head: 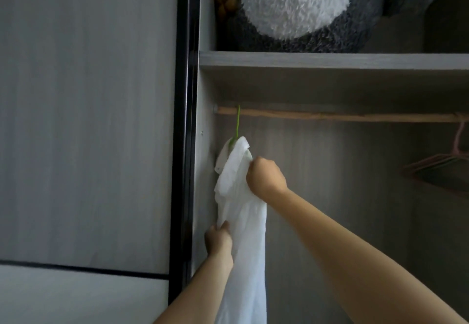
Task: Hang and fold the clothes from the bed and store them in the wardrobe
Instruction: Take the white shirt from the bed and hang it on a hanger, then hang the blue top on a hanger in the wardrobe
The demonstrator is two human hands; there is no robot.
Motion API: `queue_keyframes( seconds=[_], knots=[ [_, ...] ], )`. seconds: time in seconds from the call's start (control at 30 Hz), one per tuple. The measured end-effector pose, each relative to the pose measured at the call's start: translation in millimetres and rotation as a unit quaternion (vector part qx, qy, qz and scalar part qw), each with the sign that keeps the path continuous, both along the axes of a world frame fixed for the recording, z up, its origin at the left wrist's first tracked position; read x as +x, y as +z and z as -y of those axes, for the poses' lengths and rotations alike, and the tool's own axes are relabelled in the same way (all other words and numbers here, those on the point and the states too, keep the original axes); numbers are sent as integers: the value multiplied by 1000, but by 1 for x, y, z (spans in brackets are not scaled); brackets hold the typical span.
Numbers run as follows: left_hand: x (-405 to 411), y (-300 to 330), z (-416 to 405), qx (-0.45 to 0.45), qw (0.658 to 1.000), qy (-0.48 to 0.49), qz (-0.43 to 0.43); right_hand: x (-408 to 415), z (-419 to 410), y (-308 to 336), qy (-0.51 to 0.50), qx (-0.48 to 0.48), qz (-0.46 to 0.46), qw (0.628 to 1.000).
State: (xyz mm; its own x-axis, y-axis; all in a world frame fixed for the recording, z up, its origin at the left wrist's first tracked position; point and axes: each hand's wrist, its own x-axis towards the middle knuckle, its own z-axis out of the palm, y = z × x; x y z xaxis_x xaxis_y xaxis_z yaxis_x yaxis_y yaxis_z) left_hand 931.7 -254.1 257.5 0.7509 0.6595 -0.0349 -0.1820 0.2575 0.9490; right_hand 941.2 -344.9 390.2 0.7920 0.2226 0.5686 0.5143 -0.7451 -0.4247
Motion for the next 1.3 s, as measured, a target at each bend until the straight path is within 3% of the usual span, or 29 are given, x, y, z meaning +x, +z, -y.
queue_keyframes(
  seconds=[0.2,0.3,0.37,0.5,0.6,0.8,0.87,0.97,1.13,1.3],
  knots=[
    [0,-20,-5,27,998,36,-40,-3,3,-18,47,-18,3,999],
    [-13,-16,8,139,984,88,-62,-3,25,-31,77,16,1,997],
    [-28,-8,27,240,961,139,9,-3,51,-47,88,46,-9,995],
    [-57,-3,89,387,875,180,228,-8,126,-95,52,73,-68,994],
    [-59,-12,156,445,847,78,281,-16,210,-132,-32,83,-102,991],
    [-53,-62,300,456,841,-171,234,-74,381,-188,-197,47,-137,970],
    [-59,-84,356,473,805,-288,212,-103,442,-205,-257,23,-137,956],
    [-82,-117,445,531,700,-443,180,-155,528,-234,-337,18,-154,929],
    [-131,-144,563,542,605,-550,196,-246,623,-268,-453,-19,-179,873],
    [-201,-159,666,533,493,-632,270,-362,683,-292,-560,11,-213,800]
  ],
)
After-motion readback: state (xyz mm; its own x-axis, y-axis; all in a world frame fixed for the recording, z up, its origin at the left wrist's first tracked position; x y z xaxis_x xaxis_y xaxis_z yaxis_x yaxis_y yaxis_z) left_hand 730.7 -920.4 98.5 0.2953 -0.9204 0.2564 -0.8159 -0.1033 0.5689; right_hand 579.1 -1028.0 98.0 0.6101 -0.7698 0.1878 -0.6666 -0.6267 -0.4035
